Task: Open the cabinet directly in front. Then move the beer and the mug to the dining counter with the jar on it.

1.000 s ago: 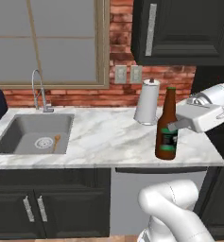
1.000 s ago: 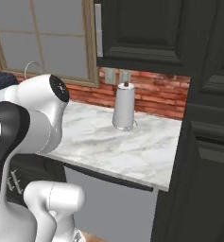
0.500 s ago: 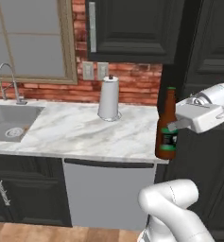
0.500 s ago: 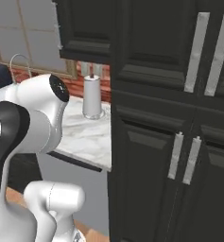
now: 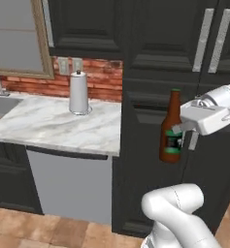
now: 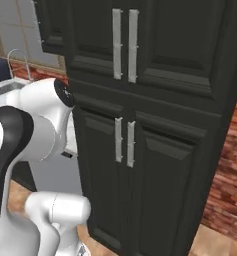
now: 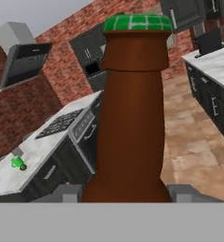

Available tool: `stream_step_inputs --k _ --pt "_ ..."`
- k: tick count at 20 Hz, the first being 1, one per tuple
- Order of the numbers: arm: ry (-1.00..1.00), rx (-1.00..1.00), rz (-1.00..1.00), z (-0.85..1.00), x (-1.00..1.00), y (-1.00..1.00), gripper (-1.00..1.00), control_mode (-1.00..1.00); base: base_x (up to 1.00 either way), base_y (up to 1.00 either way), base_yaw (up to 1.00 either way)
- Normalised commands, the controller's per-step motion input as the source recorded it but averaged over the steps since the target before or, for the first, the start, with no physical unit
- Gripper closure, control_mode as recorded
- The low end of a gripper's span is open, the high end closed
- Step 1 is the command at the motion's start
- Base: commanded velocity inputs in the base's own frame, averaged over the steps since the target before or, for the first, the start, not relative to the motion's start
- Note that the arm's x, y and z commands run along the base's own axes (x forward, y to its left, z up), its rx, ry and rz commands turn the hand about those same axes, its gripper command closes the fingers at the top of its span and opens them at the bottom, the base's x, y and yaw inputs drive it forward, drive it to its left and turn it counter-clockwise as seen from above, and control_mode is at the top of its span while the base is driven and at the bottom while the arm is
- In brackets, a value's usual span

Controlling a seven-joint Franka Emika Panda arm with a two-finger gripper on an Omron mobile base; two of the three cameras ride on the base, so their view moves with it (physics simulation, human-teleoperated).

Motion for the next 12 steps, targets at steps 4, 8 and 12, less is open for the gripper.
stream_step_inputs --k 4,8,12 --pt "0.0 0.0 0.0 0.0 0.0 0.0 1.0 1.0 -1.0 -0.14 0.17" --pt "0.0 0.0 0.0 0.0 0.0 0.0 1.0 1.0 -1.0 0.49 0.31" --pt "0.0 0.0 0.0 0.0 0.0 0.0 1.0 1.0 -0.92 0.26 0.66"
